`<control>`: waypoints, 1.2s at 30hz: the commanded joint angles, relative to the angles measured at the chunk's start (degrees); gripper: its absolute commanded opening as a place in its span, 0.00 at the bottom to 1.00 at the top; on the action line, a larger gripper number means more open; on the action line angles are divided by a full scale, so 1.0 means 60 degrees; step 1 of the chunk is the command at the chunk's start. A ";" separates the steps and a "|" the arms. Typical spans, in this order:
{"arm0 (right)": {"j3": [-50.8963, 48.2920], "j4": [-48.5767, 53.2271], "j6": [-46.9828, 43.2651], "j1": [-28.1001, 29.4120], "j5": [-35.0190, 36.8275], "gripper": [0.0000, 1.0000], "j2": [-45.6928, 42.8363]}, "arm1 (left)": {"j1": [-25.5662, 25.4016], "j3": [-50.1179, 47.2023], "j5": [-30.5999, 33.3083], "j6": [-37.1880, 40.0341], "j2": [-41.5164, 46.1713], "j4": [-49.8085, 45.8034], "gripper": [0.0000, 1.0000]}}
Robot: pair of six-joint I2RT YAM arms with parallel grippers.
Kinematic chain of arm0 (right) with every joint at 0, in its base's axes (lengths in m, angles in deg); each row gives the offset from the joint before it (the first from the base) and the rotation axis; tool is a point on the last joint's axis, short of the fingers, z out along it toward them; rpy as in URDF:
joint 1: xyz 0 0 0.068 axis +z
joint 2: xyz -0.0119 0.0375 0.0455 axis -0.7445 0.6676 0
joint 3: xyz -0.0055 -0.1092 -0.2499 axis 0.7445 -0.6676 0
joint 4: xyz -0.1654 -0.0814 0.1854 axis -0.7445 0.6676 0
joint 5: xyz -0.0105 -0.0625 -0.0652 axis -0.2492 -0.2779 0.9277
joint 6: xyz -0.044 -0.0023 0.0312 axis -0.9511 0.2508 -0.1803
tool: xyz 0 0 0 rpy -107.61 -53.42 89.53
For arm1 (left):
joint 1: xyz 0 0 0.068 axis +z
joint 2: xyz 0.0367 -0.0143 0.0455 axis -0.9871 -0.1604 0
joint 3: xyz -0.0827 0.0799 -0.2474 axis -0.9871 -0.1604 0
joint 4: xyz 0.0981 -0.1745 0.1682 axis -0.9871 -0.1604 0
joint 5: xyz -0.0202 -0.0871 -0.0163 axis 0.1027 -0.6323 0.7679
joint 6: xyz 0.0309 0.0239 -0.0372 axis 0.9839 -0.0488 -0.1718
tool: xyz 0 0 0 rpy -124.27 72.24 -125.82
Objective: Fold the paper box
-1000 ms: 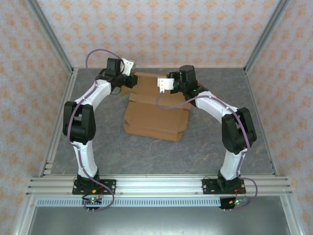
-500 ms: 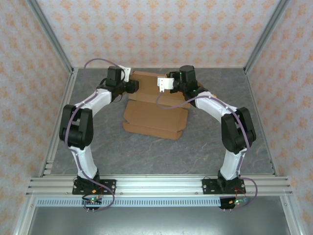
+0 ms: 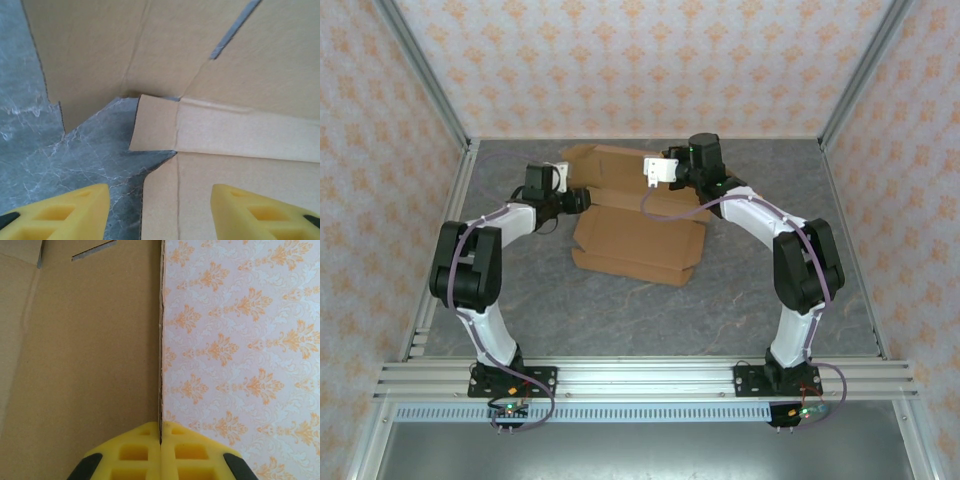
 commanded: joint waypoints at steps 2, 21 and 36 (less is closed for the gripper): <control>0.0277 -0.0003 0.0290 -0.0040 -0.0336 0.00 0.0039 | -0.0068 0.0561 0.0342 -0.0623 -0.0491 0.0482 0.57; 0.0452 0.0136 0.0313 0.0018 -0.0459 0.00 0.0069 | -0.0278 0.1872 -0.0453 -0.1550 -0.2347 0.1227 0.49; 0.0555 0.0100 0.0354 0.0144 -0.0259 0.00 0.0150 | -0.0834 0.2270 0.0820 -0.0430 -0.2332 -0.0086 0.28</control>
